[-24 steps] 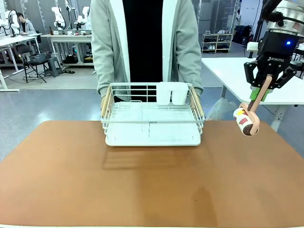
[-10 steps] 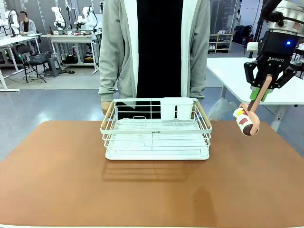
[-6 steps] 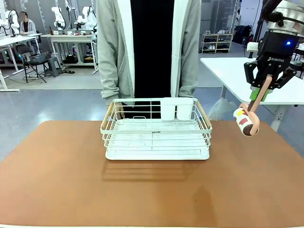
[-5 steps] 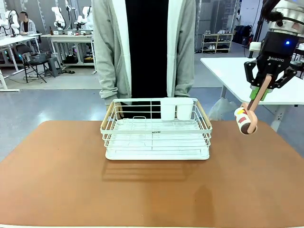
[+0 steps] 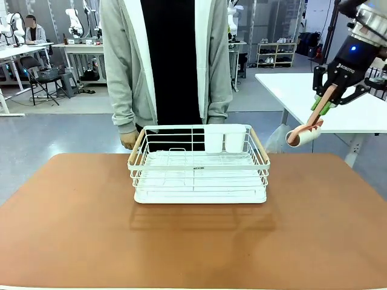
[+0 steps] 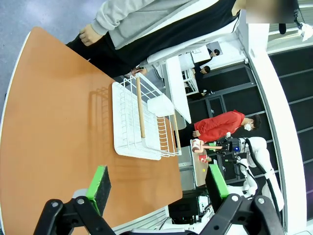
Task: Clean the table.
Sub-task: Place the Lint Roller down when the Dish drying rack is positioned in the middle of the table.
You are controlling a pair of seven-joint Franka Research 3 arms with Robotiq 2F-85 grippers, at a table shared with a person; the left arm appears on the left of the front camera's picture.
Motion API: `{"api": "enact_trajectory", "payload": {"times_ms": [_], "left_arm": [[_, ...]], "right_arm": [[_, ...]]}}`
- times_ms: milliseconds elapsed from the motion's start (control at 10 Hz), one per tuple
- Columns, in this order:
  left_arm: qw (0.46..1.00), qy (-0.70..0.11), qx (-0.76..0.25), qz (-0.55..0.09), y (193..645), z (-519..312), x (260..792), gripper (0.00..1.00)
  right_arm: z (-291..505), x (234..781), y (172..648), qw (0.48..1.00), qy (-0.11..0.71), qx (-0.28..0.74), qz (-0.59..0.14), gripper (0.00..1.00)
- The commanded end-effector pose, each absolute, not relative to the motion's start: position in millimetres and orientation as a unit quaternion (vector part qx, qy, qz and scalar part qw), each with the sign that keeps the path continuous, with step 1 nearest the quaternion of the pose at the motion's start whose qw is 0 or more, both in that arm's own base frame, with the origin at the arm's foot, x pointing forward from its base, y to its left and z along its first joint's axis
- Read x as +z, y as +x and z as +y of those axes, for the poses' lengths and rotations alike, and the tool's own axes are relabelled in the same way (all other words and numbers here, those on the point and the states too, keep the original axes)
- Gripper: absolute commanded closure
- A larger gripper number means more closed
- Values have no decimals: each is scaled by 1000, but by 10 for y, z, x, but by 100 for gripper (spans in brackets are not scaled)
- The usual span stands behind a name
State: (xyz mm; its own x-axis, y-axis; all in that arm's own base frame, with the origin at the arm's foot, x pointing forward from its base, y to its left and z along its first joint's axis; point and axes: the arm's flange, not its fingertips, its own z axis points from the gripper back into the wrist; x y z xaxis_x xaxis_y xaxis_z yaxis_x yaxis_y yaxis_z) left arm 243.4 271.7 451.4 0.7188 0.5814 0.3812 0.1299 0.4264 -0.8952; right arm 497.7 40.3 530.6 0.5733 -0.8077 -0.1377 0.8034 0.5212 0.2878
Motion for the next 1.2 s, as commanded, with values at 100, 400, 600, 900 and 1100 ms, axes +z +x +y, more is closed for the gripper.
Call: {"api": "enact_trajectory", "payload": {"times_ms": [100,400,600,900,1100], "left_arm": [[763,-521,137,-358,2443,2757,4530,0],[763,-521,137,-358,2443,2757,4530,0],[763,-521,137,-358,2443,2757,4530,0],[763,-521,137,-358,2443,2757,4530,0],[763,-521,137,-358,2443,2757,4530,0]], "right_arm": [[354,4648,4967,822,174,-541,-42,79],[222,4059,5017,773,214,-586,-113,79],[167,3766,5085,750,228,-607,-133,79],[163,3470,5174,717,246,-640,-125,79],[144,3384,5186,704,247,-657,-111,79]]}}
